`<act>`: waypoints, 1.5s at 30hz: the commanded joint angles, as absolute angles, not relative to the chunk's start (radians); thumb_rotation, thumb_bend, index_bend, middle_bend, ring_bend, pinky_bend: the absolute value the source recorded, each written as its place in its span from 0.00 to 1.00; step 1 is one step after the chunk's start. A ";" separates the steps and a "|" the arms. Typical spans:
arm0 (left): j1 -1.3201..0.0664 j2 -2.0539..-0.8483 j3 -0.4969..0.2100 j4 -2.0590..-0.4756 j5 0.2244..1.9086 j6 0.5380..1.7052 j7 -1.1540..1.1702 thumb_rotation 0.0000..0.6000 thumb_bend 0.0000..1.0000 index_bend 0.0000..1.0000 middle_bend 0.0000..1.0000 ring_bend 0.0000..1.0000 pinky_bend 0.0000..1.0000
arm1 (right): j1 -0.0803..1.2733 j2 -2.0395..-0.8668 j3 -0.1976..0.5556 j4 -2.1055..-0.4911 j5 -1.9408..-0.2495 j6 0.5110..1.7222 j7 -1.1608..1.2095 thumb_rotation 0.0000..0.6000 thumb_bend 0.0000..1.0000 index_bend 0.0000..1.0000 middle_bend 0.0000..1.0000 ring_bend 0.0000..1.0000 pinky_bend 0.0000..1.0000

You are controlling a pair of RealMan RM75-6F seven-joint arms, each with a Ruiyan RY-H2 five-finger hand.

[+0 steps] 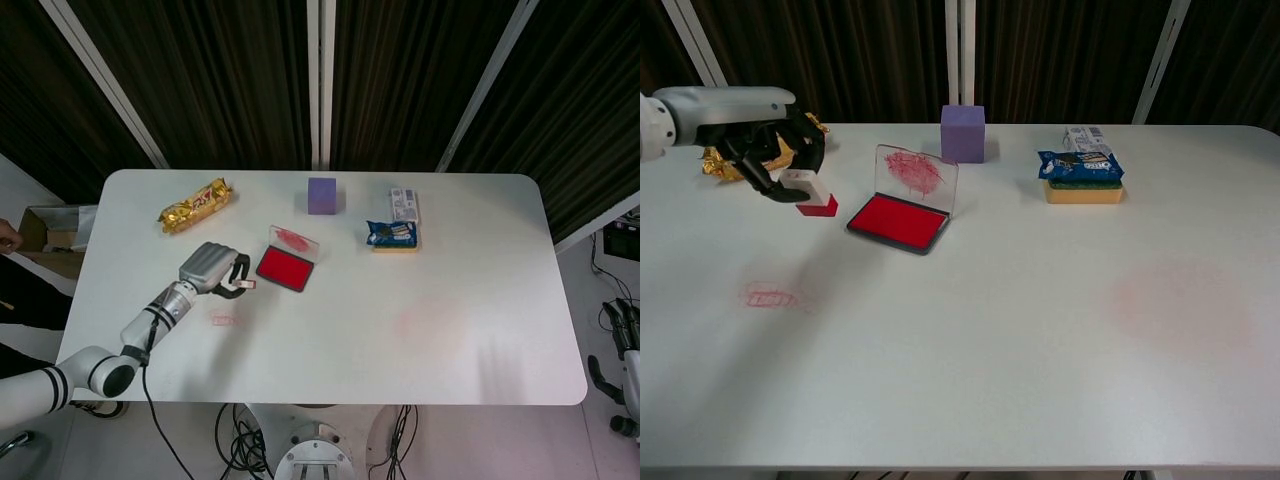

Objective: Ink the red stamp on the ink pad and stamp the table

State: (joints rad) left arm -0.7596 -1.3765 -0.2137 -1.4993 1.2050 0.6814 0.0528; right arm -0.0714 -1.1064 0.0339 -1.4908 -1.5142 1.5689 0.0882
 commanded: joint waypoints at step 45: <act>-1.109 -1.751 -0.203 -0.863 0.844 0.273 -0.068 1.00 0.47 0.64 0.69 0.99 1.00 | -0.063 -1.099 0.034 -1.476 -1.490 1.533 0.111 1.00 0.35 0.00 0.00 0.00 0.00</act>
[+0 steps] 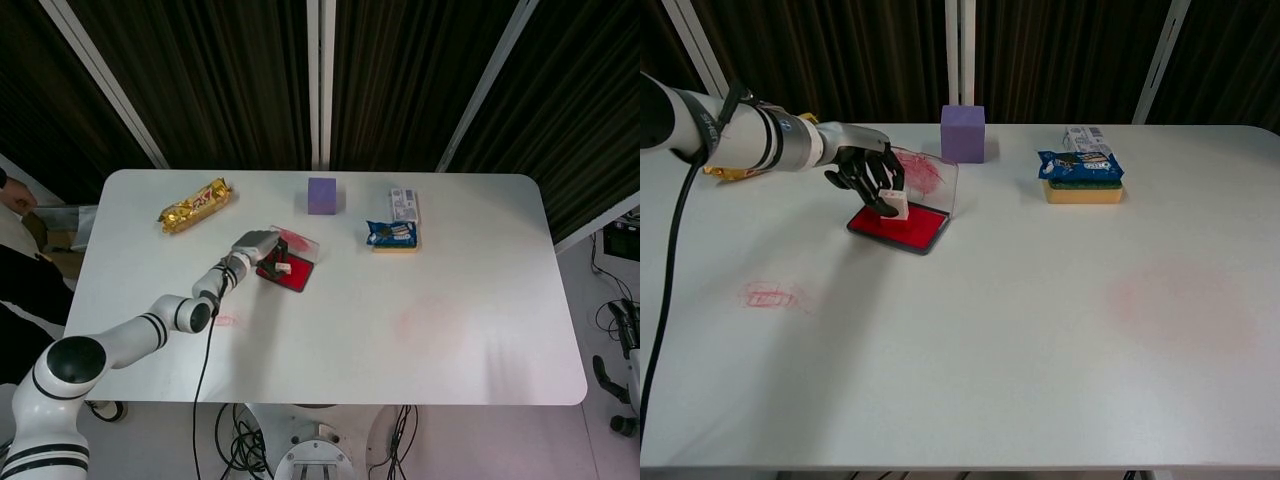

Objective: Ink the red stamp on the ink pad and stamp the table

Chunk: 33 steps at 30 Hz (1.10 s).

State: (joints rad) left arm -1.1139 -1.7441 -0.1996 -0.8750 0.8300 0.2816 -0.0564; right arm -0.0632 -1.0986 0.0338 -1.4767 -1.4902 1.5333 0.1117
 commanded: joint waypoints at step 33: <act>-0.735 -1.253 -0.146 -1.597 1.178 0.527 -0.258 1.00 0.49 0.64 0.70 0.99 1.00 | -0.038 -1.126 0.015 -1.476 -1.528 1.507 0.085 1.00 0.35 0.00 0.00 0.00 0.00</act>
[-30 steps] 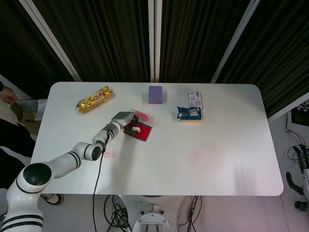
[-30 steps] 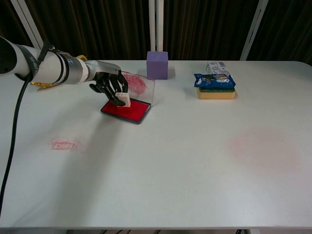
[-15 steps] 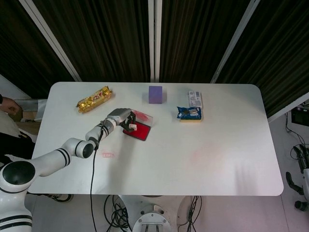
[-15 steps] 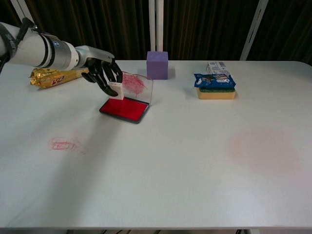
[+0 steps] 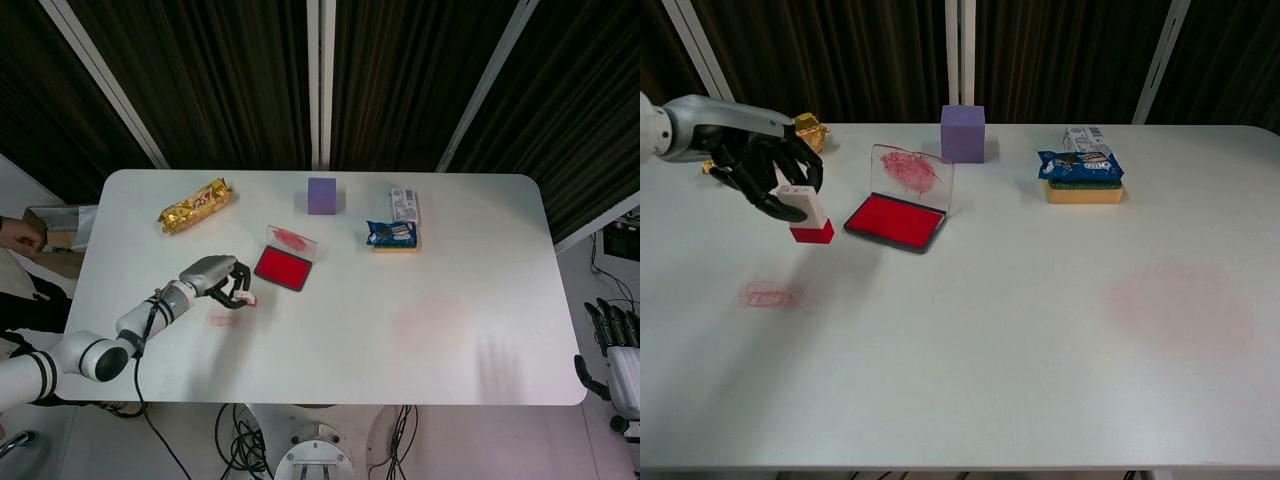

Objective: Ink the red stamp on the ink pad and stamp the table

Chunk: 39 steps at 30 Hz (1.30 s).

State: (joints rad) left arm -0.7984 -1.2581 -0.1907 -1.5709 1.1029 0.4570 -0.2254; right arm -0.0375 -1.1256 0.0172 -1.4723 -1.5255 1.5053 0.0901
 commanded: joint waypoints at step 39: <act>-0.646 -1.456 0.019 -1.259 1.479 0.732 -0.516 1.00 0.51 0.59 0.61 0.98 1.00 | -0.050 -1.114 0.003 -1.537 -1.517 1.514 -0.001 1.00 0.35 0.00 0.00 0.00 0.00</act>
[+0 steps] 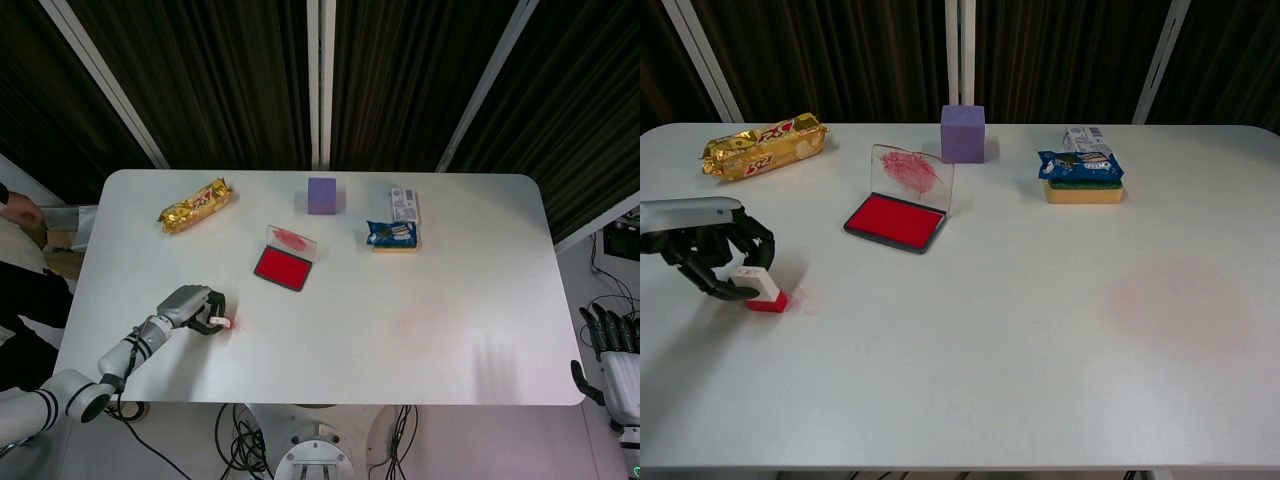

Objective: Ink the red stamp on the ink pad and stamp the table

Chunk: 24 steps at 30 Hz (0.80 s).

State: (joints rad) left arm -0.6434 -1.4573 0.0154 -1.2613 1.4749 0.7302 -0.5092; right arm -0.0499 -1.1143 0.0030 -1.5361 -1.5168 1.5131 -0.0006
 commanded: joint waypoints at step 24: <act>-0.665 -1.447 0.054 -1.249 1.513 0.748 -0.562 1.00 0.51 0.54 0.51 0.98 1.00 | -0.046 -1.103 0.003 -1.548 -1.497 1.493 -0.012 1.00 0.35 0.00 0.00 0.00 0.00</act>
